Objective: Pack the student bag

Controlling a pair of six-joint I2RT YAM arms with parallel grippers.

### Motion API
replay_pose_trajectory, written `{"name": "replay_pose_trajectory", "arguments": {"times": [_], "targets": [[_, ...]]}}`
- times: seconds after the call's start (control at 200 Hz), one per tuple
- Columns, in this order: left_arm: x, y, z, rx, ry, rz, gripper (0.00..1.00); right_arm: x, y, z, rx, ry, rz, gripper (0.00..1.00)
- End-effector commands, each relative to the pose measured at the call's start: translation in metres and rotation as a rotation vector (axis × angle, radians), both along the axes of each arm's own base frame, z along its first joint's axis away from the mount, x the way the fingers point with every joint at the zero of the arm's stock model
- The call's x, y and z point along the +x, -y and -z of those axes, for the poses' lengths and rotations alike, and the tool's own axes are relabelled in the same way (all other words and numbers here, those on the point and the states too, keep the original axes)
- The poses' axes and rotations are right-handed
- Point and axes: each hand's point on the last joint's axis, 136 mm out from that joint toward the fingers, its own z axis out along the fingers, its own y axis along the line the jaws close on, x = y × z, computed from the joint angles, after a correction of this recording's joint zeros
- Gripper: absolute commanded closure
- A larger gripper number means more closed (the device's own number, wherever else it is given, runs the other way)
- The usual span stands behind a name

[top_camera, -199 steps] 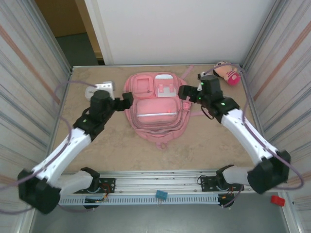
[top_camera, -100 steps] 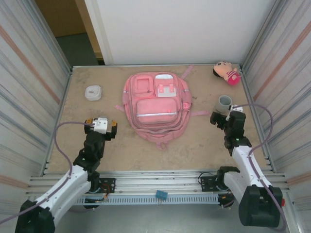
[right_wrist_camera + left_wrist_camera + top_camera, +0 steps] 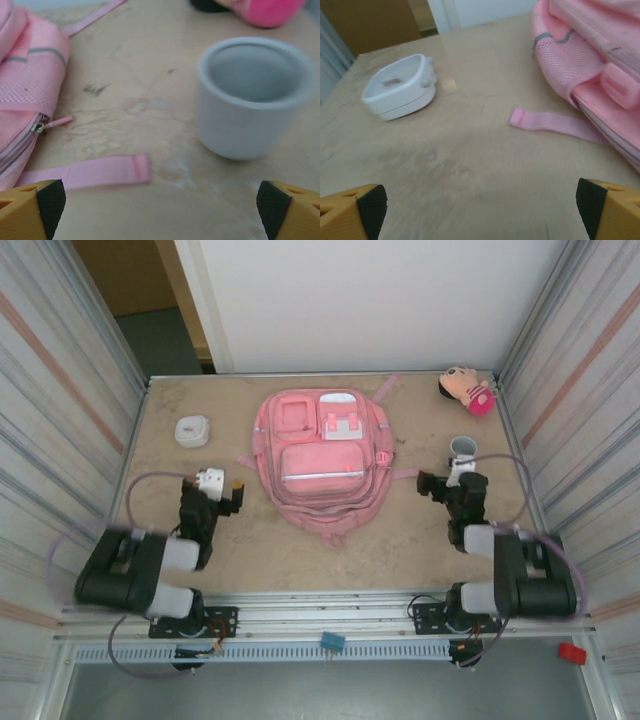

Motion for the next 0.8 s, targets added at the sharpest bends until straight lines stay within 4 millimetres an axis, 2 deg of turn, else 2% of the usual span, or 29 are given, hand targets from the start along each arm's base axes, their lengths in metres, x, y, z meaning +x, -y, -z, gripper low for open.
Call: {"name": "replay_pose_trajectory", "arguments": {"times": [0.0, 0.045, 0.115, 0.14, 0.18, 0.797], "targets": [[0.015, -0.007, -0.023, -0.036, 0.094, -0.040, 0.01, 0.018, -0.009, -0.014, -0.056, 0.148, -0.066, 0.01], [0.021, -0.013, -0.023, -0.063, 0.061, -0.060, 0.01, 0.016, -0.006, -0.005, -0.050, 0.079, -0.053, 0.01], [0.040, -0.040, -0.014, -0.102, -0.024, -0.195, 0.01, 0.030, 0.006, -0.005, -0.031, 0.028, 0.009, 0.01], [0.039, -0.042, -0.010, -0.134, -0.065, -0.191, 0.01, 0.033, 0.012, -0.004, -0.002, 0.017, 0.031, 0.01], [0.035, -0.045, -0.015, -0.157, -0.015, -0.186, 0.01, 0.031, 0.016, -0.004, 0.046, 0.008, 0.018, 0.01], [0.038, -0.041, -0.014, -0.132, -0.037, -0.180, 0.01, 0.032, 0.014, -0.004, 0.015, 0.012, 0.023, 0.01]]}}
